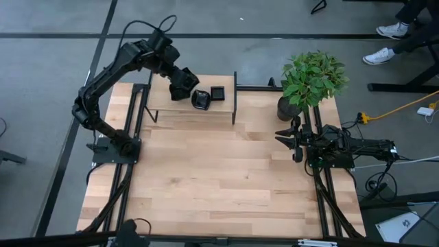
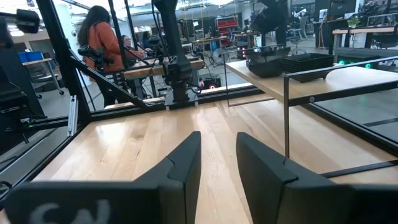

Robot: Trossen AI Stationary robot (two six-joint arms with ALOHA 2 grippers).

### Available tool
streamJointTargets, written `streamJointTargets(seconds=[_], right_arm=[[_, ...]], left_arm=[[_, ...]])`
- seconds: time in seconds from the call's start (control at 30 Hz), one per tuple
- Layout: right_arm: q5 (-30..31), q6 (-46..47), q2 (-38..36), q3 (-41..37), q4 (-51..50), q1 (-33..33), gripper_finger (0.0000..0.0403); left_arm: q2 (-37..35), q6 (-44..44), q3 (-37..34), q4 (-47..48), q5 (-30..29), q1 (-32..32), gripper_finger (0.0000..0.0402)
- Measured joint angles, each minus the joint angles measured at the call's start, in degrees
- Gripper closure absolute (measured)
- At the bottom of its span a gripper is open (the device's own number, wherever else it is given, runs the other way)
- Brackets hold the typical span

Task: Pick & Place Mini shaped plates
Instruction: Stack the distorted square plate on top of the distorted square plates on the shelf

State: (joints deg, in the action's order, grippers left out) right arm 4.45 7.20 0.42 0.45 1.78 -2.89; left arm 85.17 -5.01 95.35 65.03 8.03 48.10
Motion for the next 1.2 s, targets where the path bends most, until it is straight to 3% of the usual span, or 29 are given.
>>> streamJointTargets(seconds=[0.23, 0.43, 0.73, 0.93, 1.2], right_arm=[[0.0, 0.0, -0.01, 0.0, 0.01, 0.01, 0.03], [0.0, 0.0, -0.01, -0.02, 0.01, 0.01, 0.03], [0.0, 0.0, 0.0, 0.0, 0.0, 0.0, 0.03], [0.0, 0.0, -0.01, -0.02, 0.02, 0.02, 0.03], [0.0, 0.0, 0.0, 0.0, 0.0, 0.0, 0.03]], left_arm=[[0.0, 20.0, 0.62, 5.78, 0.57, 4.32, 0.0398], [0.0, 28.58, 0.62, 7.23, 0.57, 6.04, 0.0397], [2.54, 30.85, 0.61, 7.44, 3.95, 5.85, 0.0398], [4.26, 30.88, 0.59, 7.46, 0.05, 5.87, 0.0399], [4.26, 31.19, 0.59, 7.25, 0.04, 5.62, 0.0382]])
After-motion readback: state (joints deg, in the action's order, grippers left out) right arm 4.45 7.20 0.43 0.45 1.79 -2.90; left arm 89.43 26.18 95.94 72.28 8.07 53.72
